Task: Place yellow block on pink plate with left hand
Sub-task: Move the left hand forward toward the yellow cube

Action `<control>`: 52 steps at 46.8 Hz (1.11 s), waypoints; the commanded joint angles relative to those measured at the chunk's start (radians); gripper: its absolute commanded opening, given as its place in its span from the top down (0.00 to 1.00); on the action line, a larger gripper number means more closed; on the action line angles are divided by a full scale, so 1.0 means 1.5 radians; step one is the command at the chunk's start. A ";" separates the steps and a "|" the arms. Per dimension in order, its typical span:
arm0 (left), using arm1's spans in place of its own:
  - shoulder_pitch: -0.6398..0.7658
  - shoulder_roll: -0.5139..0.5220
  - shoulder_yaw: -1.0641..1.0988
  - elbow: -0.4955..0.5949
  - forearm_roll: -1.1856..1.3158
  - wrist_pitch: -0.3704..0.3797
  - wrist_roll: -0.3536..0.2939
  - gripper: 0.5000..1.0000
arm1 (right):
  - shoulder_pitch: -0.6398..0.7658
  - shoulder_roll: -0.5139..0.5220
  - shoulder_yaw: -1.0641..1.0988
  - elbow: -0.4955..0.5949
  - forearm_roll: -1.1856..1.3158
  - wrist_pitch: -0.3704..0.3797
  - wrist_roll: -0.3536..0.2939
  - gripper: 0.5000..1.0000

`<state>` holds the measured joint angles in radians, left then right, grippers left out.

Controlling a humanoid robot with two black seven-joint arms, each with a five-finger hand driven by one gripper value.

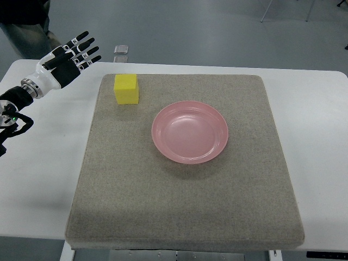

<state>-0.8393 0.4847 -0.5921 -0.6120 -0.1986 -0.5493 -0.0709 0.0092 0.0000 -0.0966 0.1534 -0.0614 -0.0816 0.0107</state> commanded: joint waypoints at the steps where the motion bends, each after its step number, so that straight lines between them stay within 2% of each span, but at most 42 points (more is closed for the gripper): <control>1: -0.001 0.000 0.000 0.000 0.000 0.000 -0.003 0.01 | 0.000 0.000 0.000 0.000 0.000 0.000 0.000 0.15; 32: -0.014 0.014 0.005 0.001 0.032 -0.010 -0.019 0.01 | 0.000 0.000 0.000 0.000 0.000 0.000 0.000 0.15; 48: -0.068 0.044 0.004 -0.005 0.398 -0.037 -0.020 0.01 | 0.000 0.000 0.000 0.000 0.000 0.000 0.000 0.15; 52: -0.082 0.047 0.005 -0.006 0.462 -0.037 -0.034 0.01 | 0.000 0.000 0.000 0.000 0.000 -0.001 0.000 0.15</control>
<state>-0.9463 0.5521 -0.5862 -0.6207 0.4232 -0.6059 -0.1051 0.0092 0.0000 -0.0966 0.1534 -0.0614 -0.0814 0.0107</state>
